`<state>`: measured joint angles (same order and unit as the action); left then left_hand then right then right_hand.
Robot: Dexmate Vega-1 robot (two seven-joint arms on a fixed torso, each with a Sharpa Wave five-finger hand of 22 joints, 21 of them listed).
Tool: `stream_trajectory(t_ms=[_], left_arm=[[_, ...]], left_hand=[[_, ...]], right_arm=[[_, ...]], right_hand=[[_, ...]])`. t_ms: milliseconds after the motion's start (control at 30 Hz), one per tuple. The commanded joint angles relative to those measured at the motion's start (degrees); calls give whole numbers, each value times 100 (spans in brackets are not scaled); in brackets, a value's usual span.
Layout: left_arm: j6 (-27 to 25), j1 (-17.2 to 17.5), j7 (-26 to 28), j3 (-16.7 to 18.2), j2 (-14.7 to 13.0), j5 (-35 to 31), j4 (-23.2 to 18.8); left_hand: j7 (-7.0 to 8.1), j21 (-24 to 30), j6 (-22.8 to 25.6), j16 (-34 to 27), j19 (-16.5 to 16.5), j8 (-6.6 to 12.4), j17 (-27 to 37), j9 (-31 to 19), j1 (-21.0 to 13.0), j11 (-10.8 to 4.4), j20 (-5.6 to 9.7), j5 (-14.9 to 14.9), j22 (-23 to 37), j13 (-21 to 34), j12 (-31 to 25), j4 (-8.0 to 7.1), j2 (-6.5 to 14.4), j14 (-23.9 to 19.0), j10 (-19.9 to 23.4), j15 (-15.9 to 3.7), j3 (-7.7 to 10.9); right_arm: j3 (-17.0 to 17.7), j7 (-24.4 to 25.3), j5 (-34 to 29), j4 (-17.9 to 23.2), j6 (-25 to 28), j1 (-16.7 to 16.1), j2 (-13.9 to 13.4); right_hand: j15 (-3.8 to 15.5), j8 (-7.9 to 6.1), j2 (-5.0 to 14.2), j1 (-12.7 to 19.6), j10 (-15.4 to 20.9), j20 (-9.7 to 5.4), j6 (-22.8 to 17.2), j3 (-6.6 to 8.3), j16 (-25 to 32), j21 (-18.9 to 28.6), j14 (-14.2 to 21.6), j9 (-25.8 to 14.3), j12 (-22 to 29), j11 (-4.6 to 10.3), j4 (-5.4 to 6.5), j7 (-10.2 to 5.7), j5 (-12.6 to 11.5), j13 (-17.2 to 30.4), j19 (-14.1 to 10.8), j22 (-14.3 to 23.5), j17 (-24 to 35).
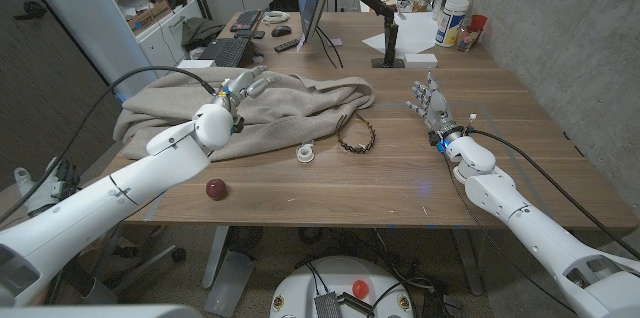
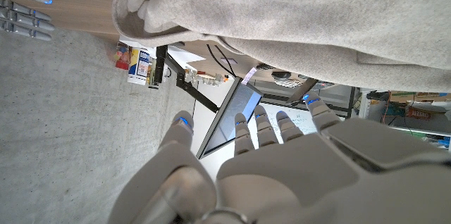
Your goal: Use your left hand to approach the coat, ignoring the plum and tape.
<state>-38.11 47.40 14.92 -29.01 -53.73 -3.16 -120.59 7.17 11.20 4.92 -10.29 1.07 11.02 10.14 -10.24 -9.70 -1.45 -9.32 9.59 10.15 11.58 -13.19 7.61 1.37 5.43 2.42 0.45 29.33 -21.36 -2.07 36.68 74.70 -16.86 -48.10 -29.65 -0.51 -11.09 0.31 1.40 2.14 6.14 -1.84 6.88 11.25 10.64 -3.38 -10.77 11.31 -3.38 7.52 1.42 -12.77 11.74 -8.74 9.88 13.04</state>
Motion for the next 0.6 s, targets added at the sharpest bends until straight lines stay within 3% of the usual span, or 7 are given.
stream_trajectory(t_ms=[33,600], left_arm=[[-508,-208,-206,-326,-86,-613,-92],[-289,-20,-167,-379,-324,-1242,-119]], left_hand=[[41,-11,1,-23,27,-13,12,-19,-39,-46,-13,50,4,12,1,44,13,53,28,-17,1],[110,44,272,-73,-144,63,8,-21,-88,-115,74,37,1,13,-92,76,20,-100,297,-148,12]], right_arm=[[-14,-13,-10,-30,-7,13,4],[-19,17,-34,-7,4,5,-7]], right_hand=[[14,-27,57,19,-13,-19,-32,-25,37,25,-42,-14,32,19,28,-15,-26,-5,22,5,8],[14,-27,65,20,-19,-17,-32,-40,44,28,-42,-14,32,29,28,-16,-27,-5,23,5,0]])
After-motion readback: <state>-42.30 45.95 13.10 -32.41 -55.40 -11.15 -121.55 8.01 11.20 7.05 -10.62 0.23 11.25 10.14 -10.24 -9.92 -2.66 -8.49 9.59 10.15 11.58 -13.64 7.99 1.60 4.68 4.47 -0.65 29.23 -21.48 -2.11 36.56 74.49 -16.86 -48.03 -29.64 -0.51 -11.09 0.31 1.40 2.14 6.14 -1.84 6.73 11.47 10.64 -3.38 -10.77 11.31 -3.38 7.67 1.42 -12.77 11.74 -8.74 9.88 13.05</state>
